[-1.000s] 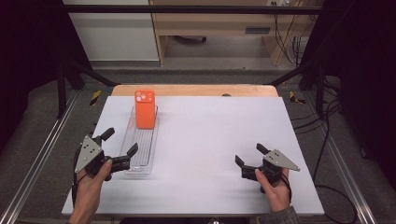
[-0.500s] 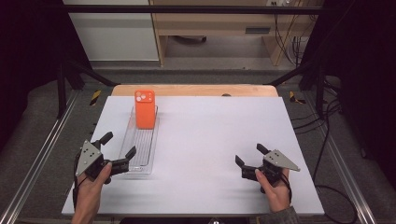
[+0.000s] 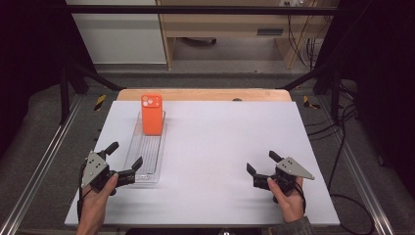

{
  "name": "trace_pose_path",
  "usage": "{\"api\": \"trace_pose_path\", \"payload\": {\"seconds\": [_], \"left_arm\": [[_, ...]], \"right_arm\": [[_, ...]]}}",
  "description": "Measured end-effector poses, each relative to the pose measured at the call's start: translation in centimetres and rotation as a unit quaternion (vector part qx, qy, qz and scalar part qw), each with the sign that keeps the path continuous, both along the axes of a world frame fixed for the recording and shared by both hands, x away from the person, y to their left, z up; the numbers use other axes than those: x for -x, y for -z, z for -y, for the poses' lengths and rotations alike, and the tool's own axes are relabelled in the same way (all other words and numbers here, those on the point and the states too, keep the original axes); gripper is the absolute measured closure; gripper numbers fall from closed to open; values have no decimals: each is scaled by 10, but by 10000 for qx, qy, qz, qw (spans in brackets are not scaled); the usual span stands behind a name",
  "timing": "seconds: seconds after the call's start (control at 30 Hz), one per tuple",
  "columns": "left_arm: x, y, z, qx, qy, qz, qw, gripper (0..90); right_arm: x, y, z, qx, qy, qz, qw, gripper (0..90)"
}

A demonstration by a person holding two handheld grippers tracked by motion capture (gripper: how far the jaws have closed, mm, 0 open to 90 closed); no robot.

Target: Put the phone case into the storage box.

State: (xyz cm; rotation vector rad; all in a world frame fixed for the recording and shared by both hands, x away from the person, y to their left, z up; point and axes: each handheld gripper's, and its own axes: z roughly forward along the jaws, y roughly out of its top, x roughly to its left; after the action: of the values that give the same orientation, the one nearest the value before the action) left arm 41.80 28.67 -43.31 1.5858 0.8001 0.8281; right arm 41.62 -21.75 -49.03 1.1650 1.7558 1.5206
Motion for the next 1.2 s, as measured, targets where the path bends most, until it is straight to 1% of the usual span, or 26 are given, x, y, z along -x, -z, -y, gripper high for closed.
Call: {"api": "trace_pose_path", "payload": {"seconds": [0.47, 0.53, 0.63, 0.8, 1.2], "left_arm": [[1, 10, -5, -4, -98, 31, 9999, 22], [1, 11, -7, 49, -126, 52, 9999, 22], [0, 13, -9, 63, -138, 54, 9999, 23], [1, 15, -11, 71, -162, 46, 9998, 23], [2, 19, -16, 73, -182, 53, 9998, 24]], "right_arm": [[1, 0, 0, 42, -1, 41, 10000, 34], [1, 0, 1, 49, 0, 50, 10000, 34], [2, 0, 1, 67, 2, 57, 10000, 35], [2, 0, 2, 118, -7, 107, 9999, 36], [5, 0, 8, 201, 79, 251, 9994, 36]]}}
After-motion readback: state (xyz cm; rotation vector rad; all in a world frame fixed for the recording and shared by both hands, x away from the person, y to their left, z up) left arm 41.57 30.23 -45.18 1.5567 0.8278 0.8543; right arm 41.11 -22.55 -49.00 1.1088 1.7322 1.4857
